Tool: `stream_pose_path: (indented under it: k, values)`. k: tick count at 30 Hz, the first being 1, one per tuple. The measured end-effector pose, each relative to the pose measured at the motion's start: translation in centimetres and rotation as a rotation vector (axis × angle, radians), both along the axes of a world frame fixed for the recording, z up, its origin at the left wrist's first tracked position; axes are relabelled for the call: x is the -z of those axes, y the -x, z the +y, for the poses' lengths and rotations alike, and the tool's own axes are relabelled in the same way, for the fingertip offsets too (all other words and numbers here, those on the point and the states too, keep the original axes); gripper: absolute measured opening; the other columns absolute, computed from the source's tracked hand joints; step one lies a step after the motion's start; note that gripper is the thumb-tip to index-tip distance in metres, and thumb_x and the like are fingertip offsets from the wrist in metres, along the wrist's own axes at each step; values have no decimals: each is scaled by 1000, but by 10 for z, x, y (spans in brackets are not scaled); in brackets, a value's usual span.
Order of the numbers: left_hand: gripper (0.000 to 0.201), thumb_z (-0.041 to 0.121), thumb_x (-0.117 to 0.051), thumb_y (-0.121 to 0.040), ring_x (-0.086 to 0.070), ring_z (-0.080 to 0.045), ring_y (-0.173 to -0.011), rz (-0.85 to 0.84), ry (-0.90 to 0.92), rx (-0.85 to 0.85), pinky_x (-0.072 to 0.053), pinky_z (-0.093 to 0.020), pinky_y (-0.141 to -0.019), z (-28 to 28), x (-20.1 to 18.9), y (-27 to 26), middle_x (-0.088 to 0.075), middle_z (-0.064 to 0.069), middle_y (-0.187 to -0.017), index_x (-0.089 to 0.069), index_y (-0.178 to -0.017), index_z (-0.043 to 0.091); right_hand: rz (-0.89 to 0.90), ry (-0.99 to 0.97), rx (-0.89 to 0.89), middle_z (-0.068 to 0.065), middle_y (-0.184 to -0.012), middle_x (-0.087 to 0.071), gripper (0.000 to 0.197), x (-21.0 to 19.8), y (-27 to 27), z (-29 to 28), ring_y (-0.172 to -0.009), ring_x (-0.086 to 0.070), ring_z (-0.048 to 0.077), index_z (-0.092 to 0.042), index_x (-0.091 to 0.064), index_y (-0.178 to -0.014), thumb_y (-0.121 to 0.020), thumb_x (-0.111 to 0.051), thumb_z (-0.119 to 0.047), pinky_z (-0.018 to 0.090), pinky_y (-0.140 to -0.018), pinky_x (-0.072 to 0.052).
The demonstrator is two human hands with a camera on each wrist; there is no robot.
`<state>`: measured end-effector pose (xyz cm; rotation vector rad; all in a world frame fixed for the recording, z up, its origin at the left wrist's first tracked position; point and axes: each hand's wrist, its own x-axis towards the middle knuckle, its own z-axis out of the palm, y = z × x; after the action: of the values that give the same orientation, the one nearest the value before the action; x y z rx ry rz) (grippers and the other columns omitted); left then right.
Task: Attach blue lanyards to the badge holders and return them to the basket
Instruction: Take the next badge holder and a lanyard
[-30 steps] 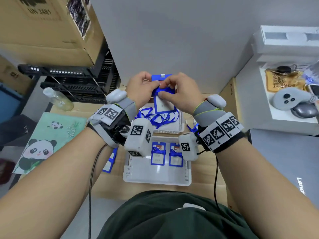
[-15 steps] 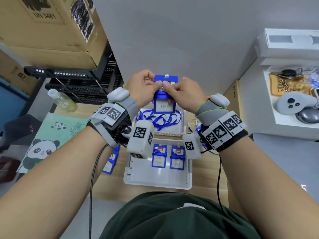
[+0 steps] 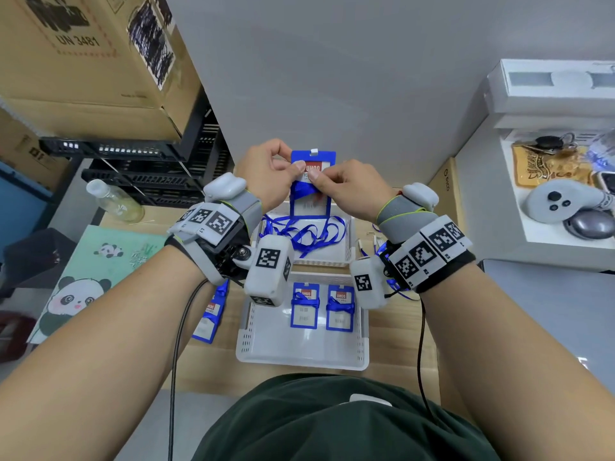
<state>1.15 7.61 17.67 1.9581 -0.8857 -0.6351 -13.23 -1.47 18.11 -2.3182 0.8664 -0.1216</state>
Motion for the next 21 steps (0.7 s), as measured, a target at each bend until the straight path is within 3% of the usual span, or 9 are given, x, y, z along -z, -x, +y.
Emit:
stream_pose_path:
  k: [3,6,10,13,15,18,21]
  values:
    - [16,36,-68,-81,-70,-17,-71,-17,-3,17,-57,-44,-76,0,0,0,-72,9,-65,-57,-72,29,3,-2,-24,3,-64,-52,49,2,-2,4,-58,-41,17,-20,-70,-83,-100,-38,-53,32,-59,-35]
    - [19,29,-68,-85,-71,-16,-73,-18,22,-3,-57,-42,-76,0,0,-5,-73,5,-68,-55,-73,26,31,-42,8,3,-60,-53,56,4,-1,3,-56,-43,17,-13,-72,-82,-99,-39,-55,30,-54,-35]
    - [22,26,-68,-85,-71,-17,-82,-5,69,-40,-58,-42,-77,-1,-1,-20,-73,2,-74,-51,-72,27,162,-103,51,-2,-48,-40,59,5,10,-3,-52,-43,15,-19,-79,-75,-96,-42,-59,27,-54,-36]
    - [17,20,-64,-90,-71,-21,-87,79,92,10,-56,-36,-72,0,-5,-22,-72,-4,-83,-52,-79,23,313,-119,27,1,-57,-45,53,6,21,-8,-60,-44,17,-20,-80,-79,-95,-45,-57,30,-57,-37]
    - [9,25,-61,-89,-70,-25,-86,94,73,71,-56,-40,-77,1,-7,-18,-73,-7,-88,-57,-82,27,334,-146,9,1,-61,-48,45,6,25,-12,-59,-43,17,-19,-79,-83,-96,-49,-50,28,-54,-34]
    - [5,26,-56,-89,-65,-23,-80,112,26,194,-52,-40,-84,3,-9,-11,-71,-8,-91,-60,-86,28,37,-240,102,2,-68,-53,36,3,20,-14,-58,-44,15,-17,-71,-95,-99,-47,-43,27,-57,-36]
    - [16,14,-52,-96,-60,-17,-78,143,13,344,-49,-37,-82,3,-11,-4,-66,-6,-89,-58,-90,27,-240,-419,159,0,-105,-67,34,-1,12,-13,-81,-58,13,-23,-64,-112,-103,-36,-43,28,-73,-45]
